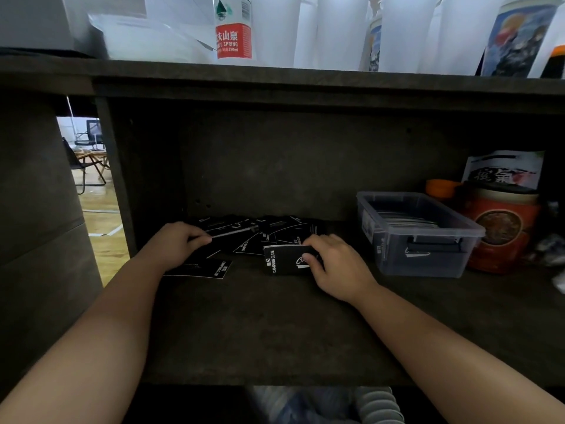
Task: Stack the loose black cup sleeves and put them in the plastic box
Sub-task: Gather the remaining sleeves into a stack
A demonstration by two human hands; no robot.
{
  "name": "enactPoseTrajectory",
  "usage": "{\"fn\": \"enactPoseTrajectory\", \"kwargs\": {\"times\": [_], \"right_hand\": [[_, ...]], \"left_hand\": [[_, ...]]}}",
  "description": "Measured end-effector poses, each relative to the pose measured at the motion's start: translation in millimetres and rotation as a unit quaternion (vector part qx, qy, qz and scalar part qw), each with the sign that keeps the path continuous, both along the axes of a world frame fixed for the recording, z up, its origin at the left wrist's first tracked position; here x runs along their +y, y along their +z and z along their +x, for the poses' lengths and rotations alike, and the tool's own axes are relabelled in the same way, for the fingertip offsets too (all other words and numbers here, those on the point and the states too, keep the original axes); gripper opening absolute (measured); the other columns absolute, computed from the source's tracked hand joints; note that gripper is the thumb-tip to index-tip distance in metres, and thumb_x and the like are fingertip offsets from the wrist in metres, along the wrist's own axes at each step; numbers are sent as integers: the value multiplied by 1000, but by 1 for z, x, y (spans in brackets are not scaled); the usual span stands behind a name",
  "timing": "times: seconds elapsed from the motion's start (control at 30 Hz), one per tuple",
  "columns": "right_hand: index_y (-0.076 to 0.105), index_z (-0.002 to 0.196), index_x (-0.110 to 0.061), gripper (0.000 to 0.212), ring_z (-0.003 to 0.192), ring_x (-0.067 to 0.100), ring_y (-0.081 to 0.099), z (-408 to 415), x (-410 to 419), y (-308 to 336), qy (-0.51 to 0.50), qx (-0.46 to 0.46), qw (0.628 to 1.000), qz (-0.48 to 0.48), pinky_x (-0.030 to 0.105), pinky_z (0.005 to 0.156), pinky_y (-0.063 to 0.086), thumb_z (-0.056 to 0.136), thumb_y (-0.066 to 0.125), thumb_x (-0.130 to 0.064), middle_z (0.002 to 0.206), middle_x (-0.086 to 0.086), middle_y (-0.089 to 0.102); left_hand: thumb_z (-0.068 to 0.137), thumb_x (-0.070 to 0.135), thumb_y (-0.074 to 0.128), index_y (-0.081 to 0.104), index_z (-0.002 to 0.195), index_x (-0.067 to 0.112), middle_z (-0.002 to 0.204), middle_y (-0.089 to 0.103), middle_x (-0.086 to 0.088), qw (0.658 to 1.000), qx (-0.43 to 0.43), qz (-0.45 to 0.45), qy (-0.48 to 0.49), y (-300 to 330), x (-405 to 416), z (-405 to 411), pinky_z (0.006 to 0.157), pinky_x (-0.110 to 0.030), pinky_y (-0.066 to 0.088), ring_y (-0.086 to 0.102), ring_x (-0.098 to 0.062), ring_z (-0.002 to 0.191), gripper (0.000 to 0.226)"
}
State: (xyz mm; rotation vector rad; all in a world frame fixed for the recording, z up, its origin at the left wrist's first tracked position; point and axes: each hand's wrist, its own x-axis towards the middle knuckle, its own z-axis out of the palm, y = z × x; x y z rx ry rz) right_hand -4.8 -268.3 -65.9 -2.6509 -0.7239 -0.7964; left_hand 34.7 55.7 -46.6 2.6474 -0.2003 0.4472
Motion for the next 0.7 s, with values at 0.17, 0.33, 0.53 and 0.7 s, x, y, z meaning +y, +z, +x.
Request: {"fn": "enactPoseTrajectory", "kwargs": {"times": [0.17, 0.33, 0.53, 0.7], "right_hand": [[55, 120, -21, 26, 104, 13, 52, 0, 1, 1, -6, 4, 1000, 1, 27, 82, 45, 98, 50, -32, 114, -2, 62], [56, 119, -21, 25, 102, 13, 53, -1, 0, 1, -1, 5, 1000, 2, 26, 80, 44, 97, 52, -32, 111, -2, 63], [56, 119, -21, 25, 102, 12, 53, -2, 0, 1, 0, -1, 1000, 3, 25, 81, 44, 97, 52, -32, 112, -2, 63], [56, 119, -21, 25, 102, 12, 53, -1, 0, 1, 0, -2, 1000, 2, 27, 81, 46, 97, 52, -33, 112, -1, 63]], "left_hand": [[92, 25, 63, 75, 105, 18, 105, 73, 1, 991, -121, 51, 33, 5, -17, -6, 84, -32, 48, 64, -19, 100, 18], [77, 25, 79, 72, 82, 33, 88, 67, 19, 990, -50, -114, -59, 5, -20, -11, 79, -12, 42, 59, 5, 87, 12], [90, 5, 64, 73, 97, 31, 119, 60, 9, 951, -107, -276, -90, 4, -29, -7, 99, -15, 34, 52, -1, 114, 29], [93, 4, 53, 72, 105, 32, 114, 68, -6, 939, -80, -333, 22, 3, -32, -7, 89, -30, 51, 65, -18, 98, 36]]}}
